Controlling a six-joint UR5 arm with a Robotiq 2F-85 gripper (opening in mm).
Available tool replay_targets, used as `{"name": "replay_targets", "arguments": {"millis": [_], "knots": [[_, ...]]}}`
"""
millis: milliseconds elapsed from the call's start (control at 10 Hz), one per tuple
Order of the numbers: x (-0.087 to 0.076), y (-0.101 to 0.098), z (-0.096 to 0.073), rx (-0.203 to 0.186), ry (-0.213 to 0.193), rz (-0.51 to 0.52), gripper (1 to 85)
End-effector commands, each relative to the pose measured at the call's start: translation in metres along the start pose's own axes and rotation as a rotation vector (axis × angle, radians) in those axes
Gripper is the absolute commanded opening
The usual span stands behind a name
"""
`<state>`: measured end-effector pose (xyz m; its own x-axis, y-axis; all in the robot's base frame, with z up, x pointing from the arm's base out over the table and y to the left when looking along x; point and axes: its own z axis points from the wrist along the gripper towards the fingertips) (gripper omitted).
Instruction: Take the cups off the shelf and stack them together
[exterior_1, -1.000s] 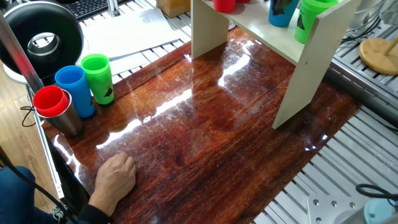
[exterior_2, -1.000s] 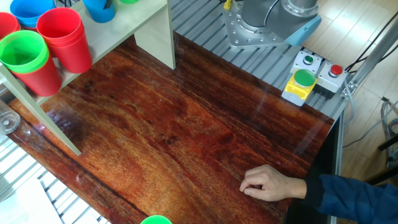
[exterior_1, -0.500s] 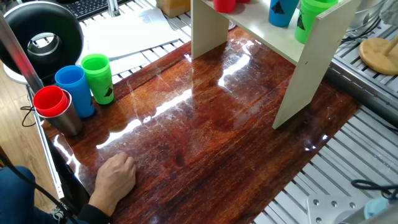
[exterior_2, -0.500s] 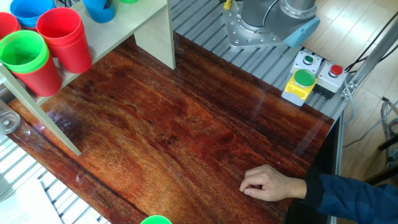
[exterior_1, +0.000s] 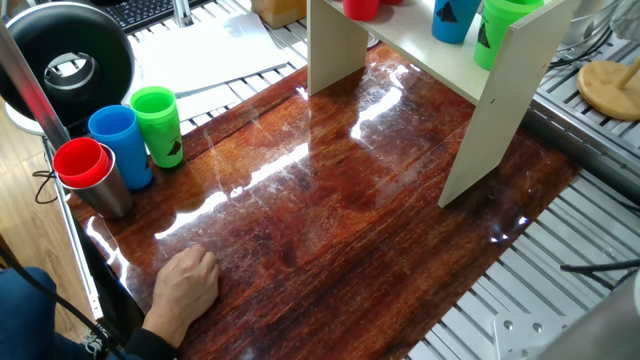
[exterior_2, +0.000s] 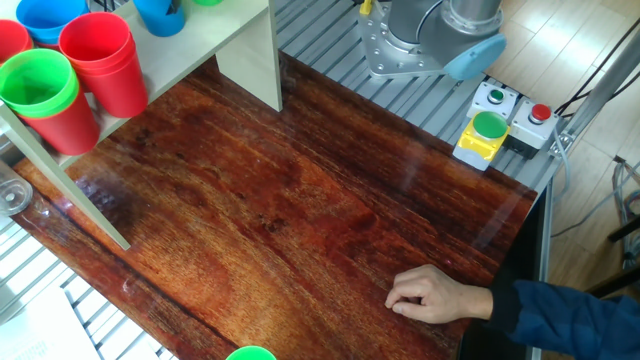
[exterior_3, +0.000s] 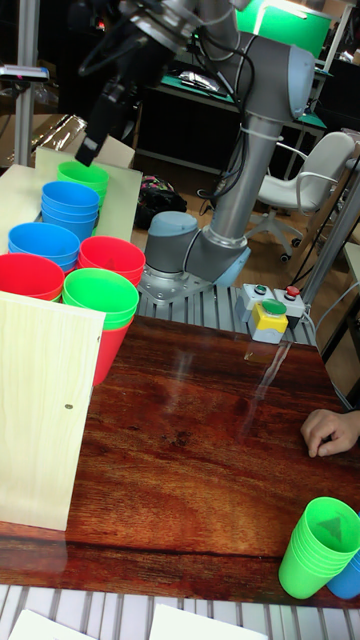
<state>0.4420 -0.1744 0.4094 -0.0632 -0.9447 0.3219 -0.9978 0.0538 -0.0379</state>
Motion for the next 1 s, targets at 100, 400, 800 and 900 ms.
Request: {"name": "replay_targets", "arguments": {"millis": [100, 400, 800, 900], "knots": [[0.005, 0.001, 0.015, 0.031, -0.081, -0.037, 47.0], [0.003, 0.001, 0.024, 0.050, -0.095, -0.040, 49.7], [-0.001, 0.001, 0.038, 0.068, -0.109, -0.027, 50.3], [-0.006, 0.005, 0.044, 0.065, -0.123, -0.021, 50.3]]}}
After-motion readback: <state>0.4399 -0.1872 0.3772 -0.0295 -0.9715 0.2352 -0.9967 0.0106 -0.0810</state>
